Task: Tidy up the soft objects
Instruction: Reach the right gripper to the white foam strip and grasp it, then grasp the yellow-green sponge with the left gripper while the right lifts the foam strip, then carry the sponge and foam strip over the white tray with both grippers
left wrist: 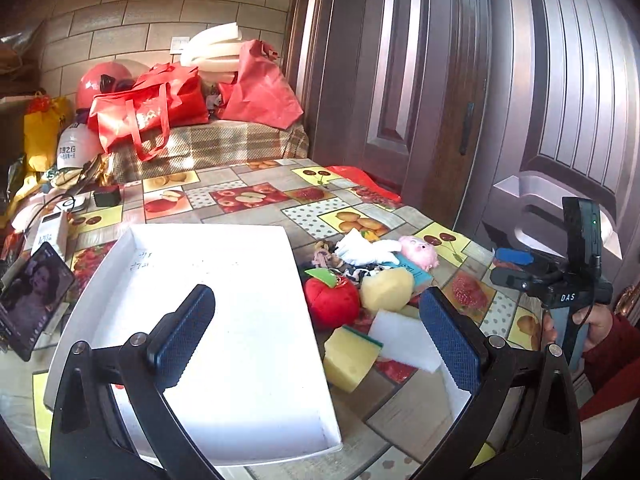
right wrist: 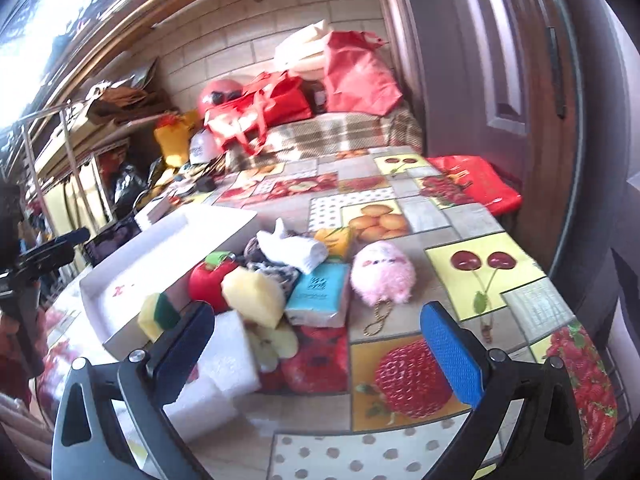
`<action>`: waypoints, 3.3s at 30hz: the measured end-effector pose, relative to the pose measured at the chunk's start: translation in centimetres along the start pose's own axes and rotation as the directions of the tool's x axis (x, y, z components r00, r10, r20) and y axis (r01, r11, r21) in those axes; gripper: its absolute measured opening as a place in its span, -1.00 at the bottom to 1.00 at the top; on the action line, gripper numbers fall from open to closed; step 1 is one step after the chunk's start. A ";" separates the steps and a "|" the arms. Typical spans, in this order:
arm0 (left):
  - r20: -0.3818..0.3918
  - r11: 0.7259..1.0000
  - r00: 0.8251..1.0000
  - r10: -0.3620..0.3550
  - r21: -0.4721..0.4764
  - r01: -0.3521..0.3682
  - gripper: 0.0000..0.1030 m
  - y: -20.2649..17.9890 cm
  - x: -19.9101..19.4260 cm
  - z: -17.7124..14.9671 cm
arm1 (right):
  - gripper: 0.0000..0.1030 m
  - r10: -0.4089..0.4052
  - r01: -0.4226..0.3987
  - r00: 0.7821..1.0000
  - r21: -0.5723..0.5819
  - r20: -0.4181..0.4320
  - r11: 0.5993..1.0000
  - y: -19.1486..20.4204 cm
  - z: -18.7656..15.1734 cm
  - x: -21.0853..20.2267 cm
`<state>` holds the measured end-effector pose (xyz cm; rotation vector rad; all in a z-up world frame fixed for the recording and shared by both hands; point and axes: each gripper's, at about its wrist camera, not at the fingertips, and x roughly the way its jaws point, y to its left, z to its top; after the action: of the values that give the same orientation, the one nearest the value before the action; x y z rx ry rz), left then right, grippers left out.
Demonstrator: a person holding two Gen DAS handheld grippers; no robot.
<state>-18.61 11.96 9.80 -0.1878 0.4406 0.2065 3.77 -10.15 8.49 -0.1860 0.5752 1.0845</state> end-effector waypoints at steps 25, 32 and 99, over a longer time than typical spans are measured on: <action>-0.231 0.981 0.973 0.008 0.190 0.037 0.99 -4.3 6.2 -2.7 | 0.65 0.132 -0.151 0.939 -0.034 -0.317 0.988 4.1 -4.9 4.2; -0.273 0.965 0.962 0.006 0.254 0.066 0.91 -5.2 8.2 -2.3 | 0.65 0.107 -0.110 0.951 0.006 -0.291 0.994 2.4 -4.7 3.9; 0.455 0.876 0.770 0.448 -0.049 -0.480 -0.22 6.1 -20.2 12.6 | 0.66 0.293 -0.210 0.784 -0.210 0.548 0.955 11.3 16.0 -7.3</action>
<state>-32.92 17.50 29.01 0.0487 0.0132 0.7117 -2.95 -3.95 27.26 0.1097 -0.0298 1.3687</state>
